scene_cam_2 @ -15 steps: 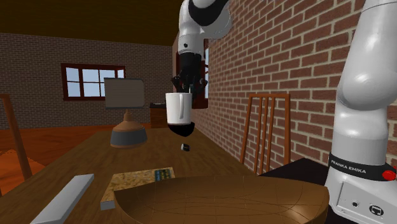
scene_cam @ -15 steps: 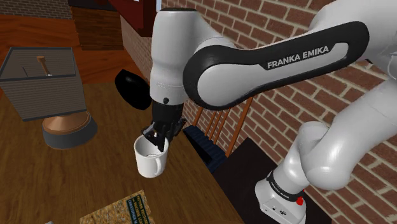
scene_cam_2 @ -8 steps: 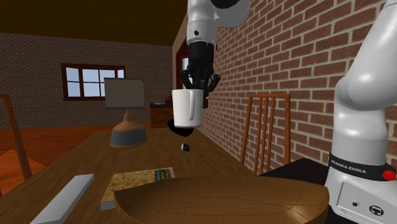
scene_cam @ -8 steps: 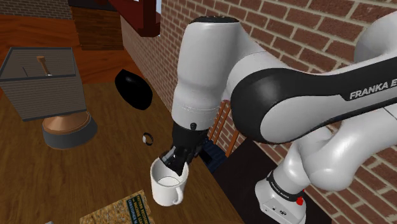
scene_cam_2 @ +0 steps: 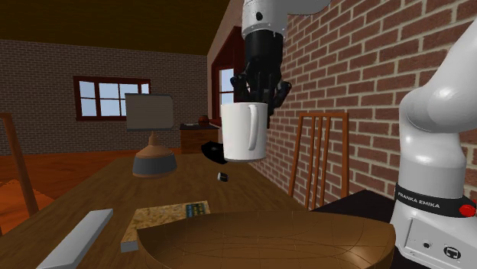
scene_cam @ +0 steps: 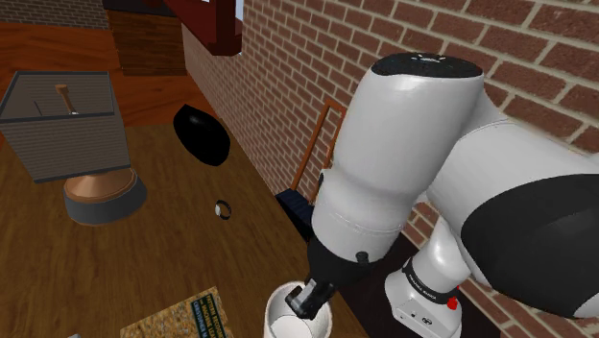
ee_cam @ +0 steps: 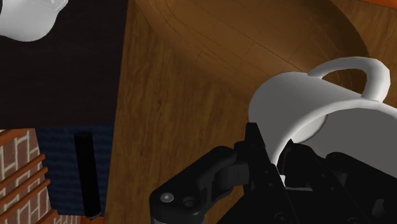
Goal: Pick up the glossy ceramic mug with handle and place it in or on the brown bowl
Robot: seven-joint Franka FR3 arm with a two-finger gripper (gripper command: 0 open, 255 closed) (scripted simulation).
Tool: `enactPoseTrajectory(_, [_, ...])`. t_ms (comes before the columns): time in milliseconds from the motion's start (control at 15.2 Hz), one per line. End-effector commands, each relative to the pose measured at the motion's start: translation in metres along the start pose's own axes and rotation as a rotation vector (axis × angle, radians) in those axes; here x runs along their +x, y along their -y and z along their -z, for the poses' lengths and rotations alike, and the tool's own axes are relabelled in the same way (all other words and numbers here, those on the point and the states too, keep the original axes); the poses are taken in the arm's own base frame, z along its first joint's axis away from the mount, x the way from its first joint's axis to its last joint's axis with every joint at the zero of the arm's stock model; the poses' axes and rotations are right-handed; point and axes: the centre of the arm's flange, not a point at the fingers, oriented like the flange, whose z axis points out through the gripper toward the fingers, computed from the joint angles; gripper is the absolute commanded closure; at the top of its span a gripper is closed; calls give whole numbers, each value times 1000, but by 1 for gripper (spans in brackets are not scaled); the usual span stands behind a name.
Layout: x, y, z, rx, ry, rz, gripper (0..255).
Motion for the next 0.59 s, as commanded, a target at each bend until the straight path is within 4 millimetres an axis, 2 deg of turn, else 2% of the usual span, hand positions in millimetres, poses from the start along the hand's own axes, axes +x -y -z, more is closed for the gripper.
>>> enactPoseTrajectory(0, [-29,3,-1,0,0,-1,255])
enactPoseTrajectory(264, [-86,7,-2,0,0,-1,255])
enactPoseTrajectory(528, [-84,6,-23,0,0,-1,255])
